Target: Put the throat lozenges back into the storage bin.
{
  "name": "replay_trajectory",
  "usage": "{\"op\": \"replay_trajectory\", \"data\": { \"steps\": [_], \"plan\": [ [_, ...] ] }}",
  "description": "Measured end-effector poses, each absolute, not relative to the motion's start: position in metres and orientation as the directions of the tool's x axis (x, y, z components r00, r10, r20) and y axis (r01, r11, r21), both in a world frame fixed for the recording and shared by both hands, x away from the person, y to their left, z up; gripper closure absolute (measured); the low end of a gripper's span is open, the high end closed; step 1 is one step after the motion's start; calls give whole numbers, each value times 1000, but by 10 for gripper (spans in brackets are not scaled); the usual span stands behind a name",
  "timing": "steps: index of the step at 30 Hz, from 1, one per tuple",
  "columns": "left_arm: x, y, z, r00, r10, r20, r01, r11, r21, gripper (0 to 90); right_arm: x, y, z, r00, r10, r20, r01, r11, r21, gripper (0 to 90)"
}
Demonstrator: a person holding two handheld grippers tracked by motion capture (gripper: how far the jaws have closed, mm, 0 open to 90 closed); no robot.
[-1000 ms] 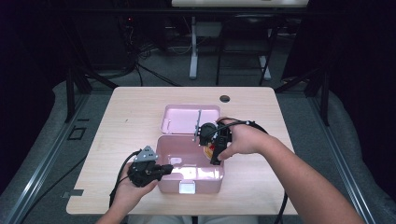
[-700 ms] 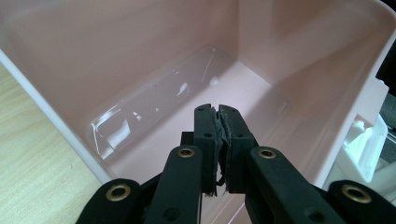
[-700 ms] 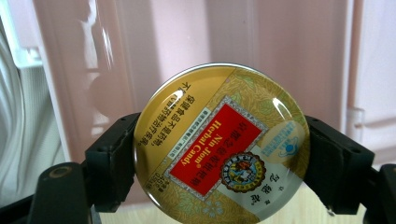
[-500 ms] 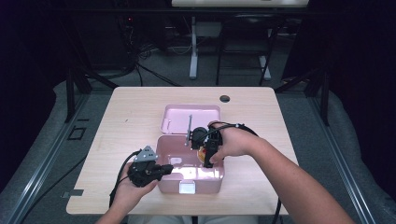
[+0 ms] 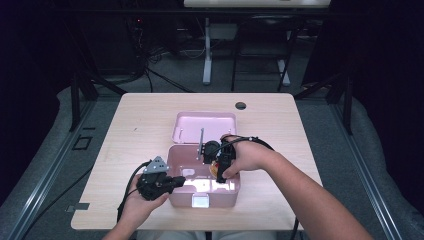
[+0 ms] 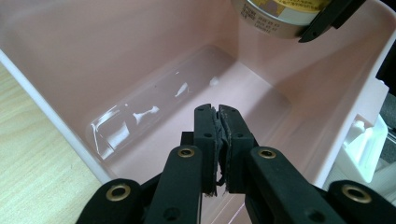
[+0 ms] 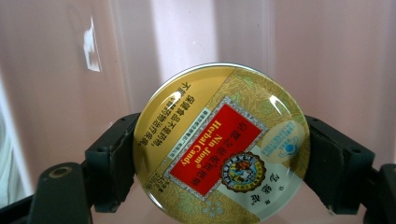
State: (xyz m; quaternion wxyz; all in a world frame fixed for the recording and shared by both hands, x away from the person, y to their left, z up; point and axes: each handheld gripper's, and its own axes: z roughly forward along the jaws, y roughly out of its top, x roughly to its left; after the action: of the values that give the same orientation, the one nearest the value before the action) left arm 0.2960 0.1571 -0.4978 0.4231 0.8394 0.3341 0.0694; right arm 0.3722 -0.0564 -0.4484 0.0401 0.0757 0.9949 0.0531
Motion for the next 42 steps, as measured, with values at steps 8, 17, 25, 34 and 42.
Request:
{"op": "replay_trajectory", "data": {
  "steps": [8, 17, 25, 34, 42],
  "plan": [
    [296, 157, -498, 767, 620, -165, 501, -419, 757, 864, 375, -57, -451, -983, 158, -89, 148, 983, 107, 199],
    [296, 157, -498, 765, 623, -165, 500, -413, 761, 864, 378, -58, -464, -986, 154, -62, 148, 985, 89, 199],
    [296, 157, -498, 766, 621, -167, 503, -416, 758, 864, 380, -57, -475, -988, 145, -45, 141, 988, 67, 199],
    [296, 157, -498, 766, 621, -166, 502, -416, 758, 864, 383, -57, -490, -988, 148, -30, 146, 987, 63, 200],
    [296, 157, -498, 766, 622, -165, 502, -417, 758, 864, 383, -56, -496, -990, 140, -28, 138, 988, 65, 200]
  ]
}}
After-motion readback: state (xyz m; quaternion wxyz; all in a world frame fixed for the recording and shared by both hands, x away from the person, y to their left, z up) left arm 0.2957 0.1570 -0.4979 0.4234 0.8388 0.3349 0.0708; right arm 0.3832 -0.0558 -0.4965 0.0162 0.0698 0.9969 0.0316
